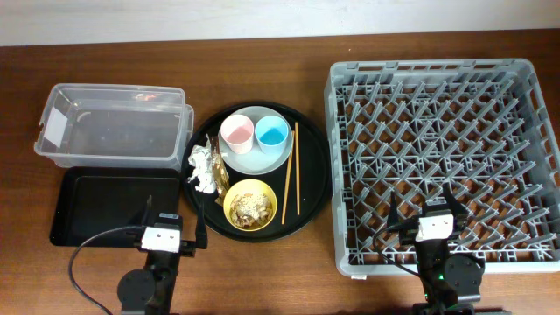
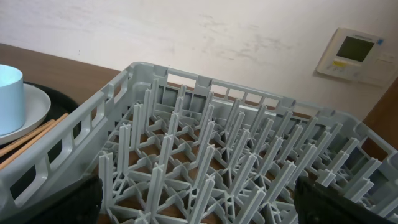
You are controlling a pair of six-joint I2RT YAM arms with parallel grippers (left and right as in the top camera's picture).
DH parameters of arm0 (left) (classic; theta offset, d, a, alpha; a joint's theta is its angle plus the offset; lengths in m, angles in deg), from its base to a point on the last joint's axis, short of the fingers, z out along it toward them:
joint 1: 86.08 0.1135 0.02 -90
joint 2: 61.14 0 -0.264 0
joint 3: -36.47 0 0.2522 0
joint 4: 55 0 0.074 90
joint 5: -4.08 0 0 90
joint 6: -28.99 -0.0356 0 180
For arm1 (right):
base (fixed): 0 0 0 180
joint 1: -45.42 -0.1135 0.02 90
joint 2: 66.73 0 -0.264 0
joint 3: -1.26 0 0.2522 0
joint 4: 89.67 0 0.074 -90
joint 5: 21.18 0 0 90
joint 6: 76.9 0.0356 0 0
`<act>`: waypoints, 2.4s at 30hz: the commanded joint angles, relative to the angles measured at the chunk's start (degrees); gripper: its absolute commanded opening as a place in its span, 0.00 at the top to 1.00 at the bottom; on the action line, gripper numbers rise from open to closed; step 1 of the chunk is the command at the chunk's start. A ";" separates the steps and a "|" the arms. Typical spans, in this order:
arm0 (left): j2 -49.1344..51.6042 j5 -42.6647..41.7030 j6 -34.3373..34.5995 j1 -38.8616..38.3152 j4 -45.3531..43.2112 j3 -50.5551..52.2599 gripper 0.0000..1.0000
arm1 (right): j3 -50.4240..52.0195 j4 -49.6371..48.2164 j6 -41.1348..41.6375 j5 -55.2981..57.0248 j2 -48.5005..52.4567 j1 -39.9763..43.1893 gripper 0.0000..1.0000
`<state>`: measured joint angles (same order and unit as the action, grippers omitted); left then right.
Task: Sort waste into correct bins and load items into the dishwasher rack
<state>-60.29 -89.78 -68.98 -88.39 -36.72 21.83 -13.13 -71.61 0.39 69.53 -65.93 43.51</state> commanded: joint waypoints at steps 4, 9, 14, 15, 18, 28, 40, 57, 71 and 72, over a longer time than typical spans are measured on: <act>-0.17 0.63 -1.16 -0.22 0.04 0.35 0.01 | 0.31 0.37 -0.37 -0.09 -0.33 -0.33 0.02; -0.17 0.63 -1.16 -0.22 0.04 0.35 0.01 | 0.31 0.37 -0.37 -0.09 -0.33 -0.33 0.02; -0.17 0.63 -1.16 -0.20 0.04 0.35 0.01 | 0.31 0.37 -0.37 -0.09 -0.33 -0.33 0.02; -0.17 0.63 -1.16 -0.22 0.04 0.35 0.01 | 0.31 0.37 -0.37 -0.09 -0.33 -0.33 0.02; -0.17 0.63 -1.16 -0.22 0.04 0.35 0.01 | 0.31 0.37 -0.37 -0.09 -0.33 -0.33 0.02; -0.17 0.63 -1.16 -0.22 0.04 0.35 0.01 | 0.31 0.37 -0.37 -0.09 -0.33 -0.33 0.02; -0.17 0.63 -1.16 -0.22 0.04 0.35 0.01 | 0.31 0.37 -0.37 -0.11 -0.33 -0.33 0.02; -0.17 -11.17 4.13 -0.22 5.31 -5.22 0.01 | 0.31 0.37 -0.37 -0.09 -0.33 -0.33 0.02; 53.33 -34.77 5.79 -0.22 71.91 -87.97 0.01 | 0.31 0.37 -0.37 -0.09 -0.33 -0.33 0.01; 56.54 -34.75 5.79 -0.22 73.46 -91.21 0.01 | 0.31 0.37 -0.37 -0.09 -0.33 -0.33 0.02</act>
<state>-12.38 -117.91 -63.32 -88.50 31.25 -59.18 -13.13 -71.59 0.39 69.51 -65.85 43.51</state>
